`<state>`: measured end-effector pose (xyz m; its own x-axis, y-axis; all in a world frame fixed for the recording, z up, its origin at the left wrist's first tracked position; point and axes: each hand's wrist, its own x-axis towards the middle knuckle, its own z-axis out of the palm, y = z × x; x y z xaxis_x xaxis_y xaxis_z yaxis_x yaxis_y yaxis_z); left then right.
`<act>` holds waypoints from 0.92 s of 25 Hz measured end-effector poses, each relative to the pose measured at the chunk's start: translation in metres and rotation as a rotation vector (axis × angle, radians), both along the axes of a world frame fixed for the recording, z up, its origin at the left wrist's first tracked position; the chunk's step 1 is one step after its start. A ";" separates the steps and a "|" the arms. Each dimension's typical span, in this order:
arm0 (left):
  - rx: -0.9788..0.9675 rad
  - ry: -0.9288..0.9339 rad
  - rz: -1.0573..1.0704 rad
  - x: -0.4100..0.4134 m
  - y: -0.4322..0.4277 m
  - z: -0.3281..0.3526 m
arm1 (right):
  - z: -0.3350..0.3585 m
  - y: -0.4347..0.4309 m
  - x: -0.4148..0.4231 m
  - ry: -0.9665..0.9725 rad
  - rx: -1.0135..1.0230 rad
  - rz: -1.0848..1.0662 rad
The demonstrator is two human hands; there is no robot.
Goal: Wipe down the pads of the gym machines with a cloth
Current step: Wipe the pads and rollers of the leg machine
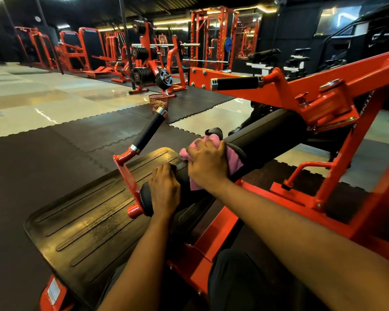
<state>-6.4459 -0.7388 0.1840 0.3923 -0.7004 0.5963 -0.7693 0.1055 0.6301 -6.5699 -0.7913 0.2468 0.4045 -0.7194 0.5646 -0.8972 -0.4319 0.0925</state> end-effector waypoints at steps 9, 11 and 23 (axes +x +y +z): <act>0.075 -0.187 0.172 -0.020 0.010 0.000 | 0.076 -0.080 -0.141 -0.084 -0.058 -0.170; 0.067 -0.201 0.144 -0.023 0.018 -0.004 | 0.093 -0.094 -0.165 -0.135 -0.027 -0.243; -0.062 -0.085 0.039 -0.027 0.037 -0.018 | 0.018 -0.009 -0.030 0.021 0.020 0.028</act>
